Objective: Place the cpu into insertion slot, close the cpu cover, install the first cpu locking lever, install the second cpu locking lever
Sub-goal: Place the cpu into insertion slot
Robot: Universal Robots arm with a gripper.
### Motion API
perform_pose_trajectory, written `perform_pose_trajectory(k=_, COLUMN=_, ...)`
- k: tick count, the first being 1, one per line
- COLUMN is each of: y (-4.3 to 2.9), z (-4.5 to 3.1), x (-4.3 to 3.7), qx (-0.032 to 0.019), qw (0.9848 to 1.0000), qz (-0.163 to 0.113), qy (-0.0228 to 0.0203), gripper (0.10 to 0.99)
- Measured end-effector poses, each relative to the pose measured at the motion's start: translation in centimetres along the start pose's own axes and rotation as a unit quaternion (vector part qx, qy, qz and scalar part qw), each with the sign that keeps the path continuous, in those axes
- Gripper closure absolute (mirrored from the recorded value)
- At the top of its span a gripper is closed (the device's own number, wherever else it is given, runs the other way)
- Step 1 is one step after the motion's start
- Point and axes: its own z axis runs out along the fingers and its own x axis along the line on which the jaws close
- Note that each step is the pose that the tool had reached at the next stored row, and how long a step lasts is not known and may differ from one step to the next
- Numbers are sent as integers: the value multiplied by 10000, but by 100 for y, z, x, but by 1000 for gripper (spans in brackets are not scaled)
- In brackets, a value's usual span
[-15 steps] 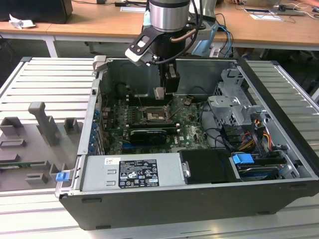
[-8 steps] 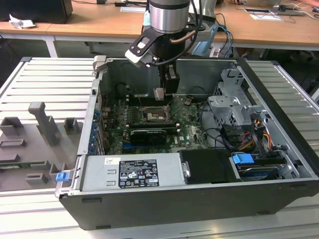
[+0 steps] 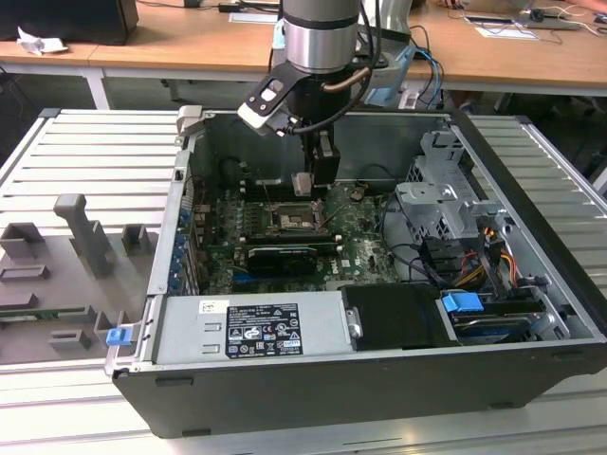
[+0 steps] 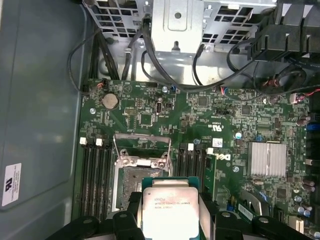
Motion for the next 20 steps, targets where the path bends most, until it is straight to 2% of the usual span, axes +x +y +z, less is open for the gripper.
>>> perform_pose_trajectory(k=6, y=-4, z=37, x=-1, qx=0, qw=10000, qz=-1, qy=0, gripper=545)
perform_pose_trajectory(k=13, y=-12, z=128, x=-2, qx=0, qw=10000, qz=-1, qy=0, gripper=545)
perform_pose_trajectory(k=14, y=-18, z=162, x=-2, qx=-1, qw=9999, qz=105, qy=-7, gripper=545)
perform_pose_trajectory(k=16, y=-24, z=233, x=6, qx=-1, qw=9999, qz=115, qy=-8, gripper=545)
perform_pose_trajectory(k=18, y=-34, z=273, x=8, qx=-1, qw=9999, qz=112, qy=-8, gripper=545)
perform_pose_trajectory(k=20, y=-82, z=341, x=14, qx=-1, qw=10000, qz=81, qy=-5, gripper=545)
